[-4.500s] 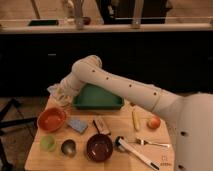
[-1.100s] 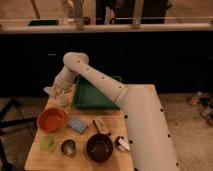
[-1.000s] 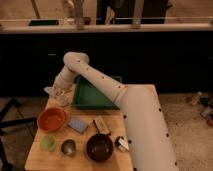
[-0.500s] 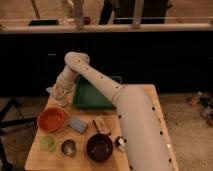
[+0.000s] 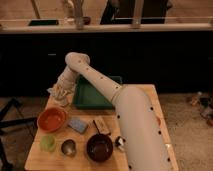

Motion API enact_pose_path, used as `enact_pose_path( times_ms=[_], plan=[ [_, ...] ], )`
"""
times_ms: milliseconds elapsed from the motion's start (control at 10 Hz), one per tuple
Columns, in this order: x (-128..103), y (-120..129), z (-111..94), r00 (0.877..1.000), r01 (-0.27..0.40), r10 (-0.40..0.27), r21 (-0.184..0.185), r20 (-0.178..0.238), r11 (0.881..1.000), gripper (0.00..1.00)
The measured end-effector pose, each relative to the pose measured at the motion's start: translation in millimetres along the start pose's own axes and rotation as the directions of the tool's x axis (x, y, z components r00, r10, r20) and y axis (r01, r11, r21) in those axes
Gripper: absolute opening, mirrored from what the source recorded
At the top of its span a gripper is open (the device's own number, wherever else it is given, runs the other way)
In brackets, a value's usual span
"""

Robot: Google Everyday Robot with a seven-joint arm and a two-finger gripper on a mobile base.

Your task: Place towel in paper cup

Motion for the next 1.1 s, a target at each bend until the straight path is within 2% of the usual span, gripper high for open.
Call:
enact_pose_path(
  times_ms=[500,600,1100],
  plan=[
    [0.0,0.0,0.3,1.0,0.0,0.0,0.0,0.0,1.0,0.63],
    [-0.1,0.0,0.3,1.0,0.0,0.0,0.0,0.0,1.0,0.67],
    [0.2,0.8,1.4,1.0,-0.001,0.001,-0.001,0.001,1.0,0.67]
  ],
)
